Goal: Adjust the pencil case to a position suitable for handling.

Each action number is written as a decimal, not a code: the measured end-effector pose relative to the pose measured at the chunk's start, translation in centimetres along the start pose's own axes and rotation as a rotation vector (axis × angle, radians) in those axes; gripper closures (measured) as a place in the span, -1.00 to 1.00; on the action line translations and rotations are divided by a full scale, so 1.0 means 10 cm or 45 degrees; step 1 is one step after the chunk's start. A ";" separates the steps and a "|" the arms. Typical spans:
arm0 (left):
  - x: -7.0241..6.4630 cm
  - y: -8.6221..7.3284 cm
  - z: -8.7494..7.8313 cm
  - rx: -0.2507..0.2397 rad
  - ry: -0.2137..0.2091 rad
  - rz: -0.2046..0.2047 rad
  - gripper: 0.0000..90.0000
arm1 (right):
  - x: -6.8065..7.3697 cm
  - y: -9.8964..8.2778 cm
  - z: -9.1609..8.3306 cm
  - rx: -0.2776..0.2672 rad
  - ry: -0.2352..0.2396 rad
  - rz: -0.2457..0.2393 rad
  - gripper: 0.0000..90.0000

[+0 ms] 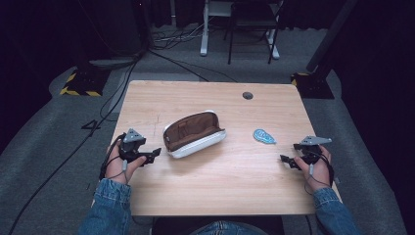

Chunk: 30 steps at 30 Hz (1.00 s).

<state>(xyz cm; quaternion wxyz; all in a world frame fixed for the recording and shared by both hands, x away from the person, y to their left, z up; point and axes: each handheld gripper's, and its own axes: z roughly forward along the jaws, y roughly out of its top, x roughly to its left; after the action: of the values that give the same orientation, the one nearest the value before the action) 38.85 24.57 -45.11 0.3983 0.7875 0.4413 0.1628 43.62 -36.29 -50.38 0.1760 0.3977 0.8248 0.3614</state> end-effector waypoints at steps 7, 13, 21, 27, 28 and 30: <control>-0.01 0.10 -0.03 -0.090 0.003 -0.011 -0.46 | 0.00 0.00 0.00 0.000 -0.002 0.001 -0.68; -0.04 0.25 0.02 -0.150 -0.032 0.003 -0.44 | 0.00 0.00 0.00 -0.001 -0.002 0.000 -0.68; -0.06 0.41 0.22 -0.153 -0.072 0.052 -0.43 | 0.00 0.00 0.00 -0.001 -0.002 -0.001 -0.68; -0.02 0.43 0.36 -0.155 -0.092 0.055 -0.37 | 0.00 0.00 0.00 -0.001 -0.002 -0.001 -0.68; -0.01 0.42 0.39 -0.155 -0.101 0.045 -0.37 | 0.00 0.00 0.00 -0.001 -0.002 0.000 -0.68; 0.03 0.42 0.43 -0.167 -0.128 0.024 -0.35 | 0.00 0.00 0.00 -0.001 -0.002 0.000 -0.68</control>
<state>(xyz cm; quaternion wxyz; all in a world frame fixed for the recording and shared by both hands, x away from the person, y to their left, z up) 43.96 21.49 -44.62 0.4691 0.7711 0.4015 0.1553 43.60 -36.27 -50.39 0.1769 0.3981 0.8244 0.3613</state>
